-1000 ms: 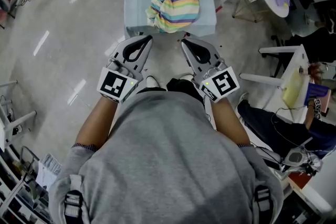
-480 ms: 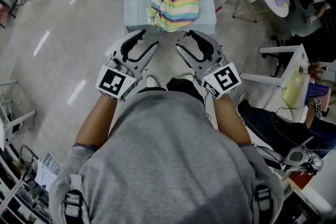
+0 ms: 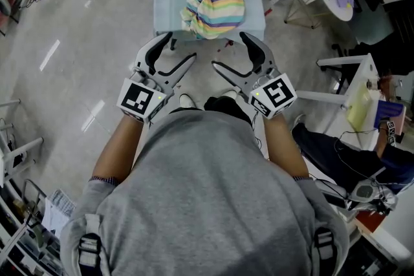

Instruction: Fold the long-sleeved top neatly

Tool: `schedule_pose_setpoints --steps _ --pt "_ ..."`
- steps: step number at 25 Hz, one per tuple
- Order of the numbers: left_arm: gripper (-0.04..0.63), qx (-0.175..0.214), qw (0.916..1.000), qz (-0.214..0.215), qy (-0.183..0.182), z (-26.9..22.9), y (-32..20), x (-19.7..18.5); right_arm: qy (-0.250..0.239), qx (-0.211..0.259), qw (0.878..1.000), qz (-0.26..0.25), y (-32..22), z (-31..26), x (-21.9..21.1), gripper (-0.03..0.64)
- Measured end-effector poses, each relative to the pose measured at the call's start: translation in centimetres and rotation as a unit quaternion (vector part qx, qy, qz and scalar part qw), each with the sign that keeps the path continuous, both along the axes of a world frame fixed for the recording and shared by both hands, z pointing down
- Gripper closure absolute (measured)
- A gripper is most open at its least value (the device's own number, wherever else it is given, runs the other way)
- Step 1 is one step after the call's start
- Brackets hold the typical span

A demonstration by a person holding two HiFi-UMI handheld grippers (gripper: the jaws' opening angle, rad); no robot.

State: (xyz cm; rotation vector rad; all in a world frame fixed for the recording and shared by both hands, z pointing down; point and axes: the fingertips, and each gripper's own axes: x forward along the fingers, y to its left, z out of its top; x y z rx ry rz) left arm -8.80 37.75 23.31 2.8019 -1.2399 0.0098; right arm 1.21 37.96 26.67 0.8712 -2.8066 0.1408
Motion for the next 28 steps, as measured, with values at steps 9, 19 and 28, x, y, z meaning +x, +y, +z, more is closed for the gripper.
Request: schedule_pose_setpoints --steps 9,19,28 --pt "0.284 0.002 1.0 0.008 0.004 1.1 -0.5 0.6 0.007 -0.009 1.0 0.01 -0.5 0.6 1.6 0.17" --pt "0.293 -0.009 0.9999 0.0 -0.006 1.8 -5.1 2.5 -0.005 -0.019 1.0 0.005 -5.2 1.4 3.7 0.188" --pt "0.311 -0.015 0.9994 -0.024 -0.021 1.7 -12.6 5.6 -0.006 -0.027 0.999 -0.025 -13.5 2.0 7.0 0.206"
